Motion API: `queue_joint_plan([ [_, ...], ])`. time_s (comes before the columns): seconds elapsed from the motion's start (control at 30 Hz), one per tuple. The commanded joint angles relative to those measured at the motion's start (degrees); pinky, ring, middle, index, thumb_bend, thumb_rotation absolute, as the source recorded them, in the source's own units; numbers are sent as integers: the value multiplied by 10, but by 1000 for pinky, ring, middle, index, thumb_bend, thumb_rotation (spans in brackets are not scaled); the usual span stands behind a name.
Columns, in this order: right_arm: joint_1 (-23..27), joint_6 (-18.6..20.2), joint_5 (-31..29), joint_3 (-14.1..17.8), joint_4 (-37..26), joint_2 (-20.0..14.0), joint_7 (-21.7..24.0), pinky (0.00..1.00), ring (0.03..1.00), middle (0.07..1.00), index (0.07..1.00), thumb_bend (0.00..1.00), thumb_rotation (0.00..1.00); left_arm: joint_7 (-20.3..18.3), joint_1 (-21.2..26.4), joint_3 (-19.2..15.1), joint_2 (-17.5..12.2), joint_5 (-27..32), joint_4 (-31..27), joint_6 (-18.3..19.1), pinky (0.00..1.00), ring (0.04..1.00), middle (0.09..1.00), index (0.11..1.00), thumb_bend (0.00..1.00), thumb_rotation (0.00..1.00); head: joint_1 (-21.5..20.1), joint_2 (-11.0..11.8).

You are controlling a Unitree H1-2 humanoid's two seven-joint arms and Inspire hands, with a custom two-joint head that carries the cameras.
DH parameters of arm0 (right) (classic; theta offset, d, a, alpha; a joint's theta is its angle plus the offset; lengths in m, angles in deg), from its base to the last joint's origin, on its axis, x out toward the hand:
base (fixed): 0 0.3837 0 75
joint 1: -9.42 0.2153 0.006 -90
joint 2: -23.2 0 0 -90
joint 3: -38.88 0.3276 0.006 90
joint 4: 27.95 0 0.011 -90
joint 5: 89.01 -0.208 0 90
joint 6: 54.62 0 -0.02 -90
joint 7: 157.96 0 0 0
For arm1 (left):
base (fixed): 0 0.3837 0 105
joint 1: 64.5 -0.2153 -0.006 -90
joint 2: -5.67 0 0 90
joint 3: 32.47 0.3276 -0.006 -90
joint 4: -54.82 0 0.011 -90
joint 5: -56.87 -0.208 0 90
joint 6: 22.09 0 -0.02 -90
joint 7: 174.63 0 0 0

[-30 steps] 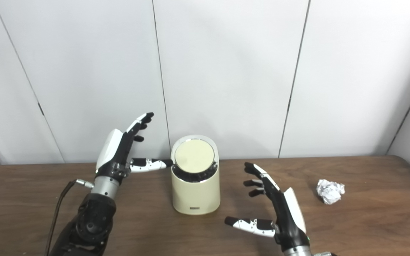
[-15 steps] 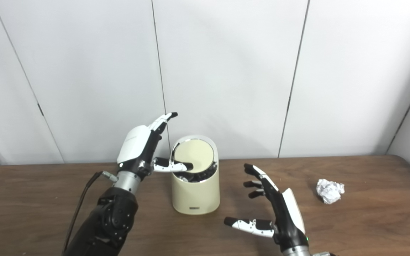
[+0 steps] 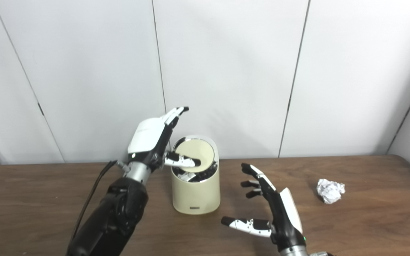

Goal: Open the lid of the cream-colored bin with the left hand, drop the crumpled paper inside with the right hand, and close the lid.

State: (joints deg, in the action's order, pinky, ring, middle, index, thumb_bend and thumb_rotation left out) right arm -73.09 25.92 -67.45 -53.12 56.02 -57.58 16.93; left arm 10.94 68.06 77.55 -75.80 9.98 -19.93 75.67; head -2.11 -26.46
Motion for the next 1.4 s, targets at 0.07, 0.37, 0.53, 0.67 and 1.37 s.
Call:
queue_joint_plan([
  [0.07, 15, -9, 2, 0, -24, 4, -8, 556, 707, 832, 839, 710, 229, 10, 48, 12, -14, -35, 1, -1, 649, 886, 942, 968, 1000, 225, 0, -2],
  [0.37, 14, 1, 9, -1, -33, 8, -5, 549, 710, 832, 842, 710, 240, -33, 86, 57, -39, -114, -8, 22, 771, 945, 959, 1000, 1000, 217, 1, -6],
  [0.53, 14, 9, 8, -1, -39, 11, -4, 550, 706, 831, 839, 714, 229, -57, 98, 73, -53, -136, -19, 16, 844, 955, 971, 995, 1000, 205, 0, -6],
  [0.67, 14, 6, 9, -3, -37, 11, -5, 556, 703, 829, 837, 716, 219, -77, 100, 77, -56, -146, -25, 18, 806, 946, 978, 998, 1000, 209, 0, -7],
  [1.37, 12, 21, 11, -4, -53, 11, -2, 557, 701, 832, 837, 715, 229, -149, 79, 115, -54, -174, -20, -1, 794, 961, 1000, 1000, 1000, 228, -2, -19],
])
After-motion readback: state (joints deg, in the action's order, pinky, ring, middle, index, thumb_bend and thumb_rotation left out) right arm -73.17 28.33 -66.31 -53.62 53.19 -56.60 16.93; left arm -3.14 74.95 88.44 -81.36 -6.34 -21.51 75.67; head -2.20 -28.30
